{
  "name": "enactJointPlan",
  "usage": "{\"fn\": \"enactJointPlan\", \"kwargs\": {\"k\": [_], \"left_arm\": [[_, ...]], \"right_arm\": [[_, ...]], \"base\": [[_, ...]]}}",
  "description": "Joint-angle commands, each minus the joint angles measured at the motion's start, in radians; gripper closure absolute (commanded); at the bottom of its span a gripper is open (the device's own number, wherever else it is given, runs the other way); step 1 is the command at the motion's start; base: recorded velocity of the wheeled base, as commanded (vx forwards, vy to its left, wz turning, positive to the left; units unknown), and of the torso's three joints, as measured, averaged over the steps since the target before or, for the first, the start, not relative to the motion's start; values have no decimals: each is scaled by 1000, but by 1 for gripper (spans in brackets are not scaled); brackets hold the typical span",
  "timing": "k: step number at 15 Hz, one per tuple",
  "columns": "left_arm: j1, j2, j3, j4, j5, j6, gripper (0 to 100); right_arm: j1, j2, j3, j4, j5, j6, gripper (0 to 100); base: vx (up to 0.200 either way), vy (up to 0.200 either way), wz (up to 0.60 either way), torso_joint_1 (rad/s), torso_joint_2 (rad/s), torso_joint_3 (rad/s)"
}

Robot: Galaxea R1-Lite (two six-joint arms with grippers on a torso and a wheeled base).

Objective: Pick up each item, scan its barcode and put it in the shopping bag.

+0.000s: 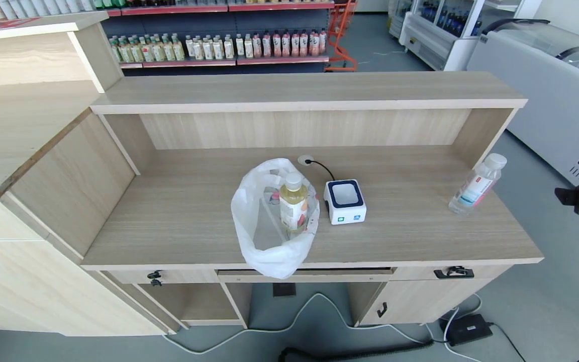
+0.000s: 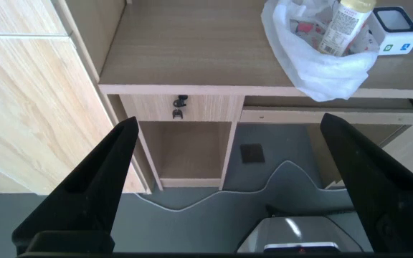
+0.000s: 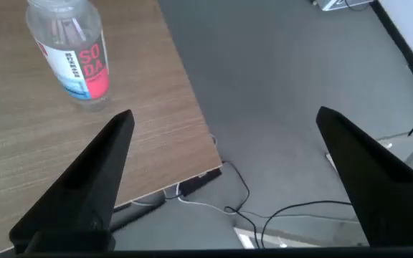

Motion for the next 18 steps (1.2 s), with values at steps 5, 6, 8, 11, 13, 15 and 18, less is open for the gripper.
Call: {"fn": "enactJointPlan", "kwargs": {"k": [5, 6, 8, 11, 13, 15, 18], "left_arm": [[0, 0, 0, 0, 0, 0, 0], [0, 0, 0, 0, 0, 0, 0], [0, 0, 0, 0, 0, 0, 0], [0, 0, -1, 0, 0, 0, 0], [0, 0, 0, 0, 0, 0, 0], [0, 0, -1, 0, 0, 0, 0], [0, 0, 0, 0, 0, 0, 0]], "right_arm": [[14, 383, -61, -314, 108, 117, 0], [27, 395, -66, -335, 108, 117, 0], [53, 414, -75, -369, 108, 117, 0], [83, 429, -101, -378, 108, 120, 0], [97, 441, -115, -378, 108, 120, 0], [117, 458, -148, -378, 106, 122, 0], [136, 477, -199, -377, 106, 122, 0]], "base": [[0, 0, 0, 0, 0, 0], [0, 0, 0, 0, 0, 0], [0, 0, 0, 0, 0, 0], [0, 0, 0, 0, 0, 0], [0, 0, 0, 0, 0, 0], [0, 0, 0, 0, 0, 0], [0, 0, 0, 0, 0, 0]]}}
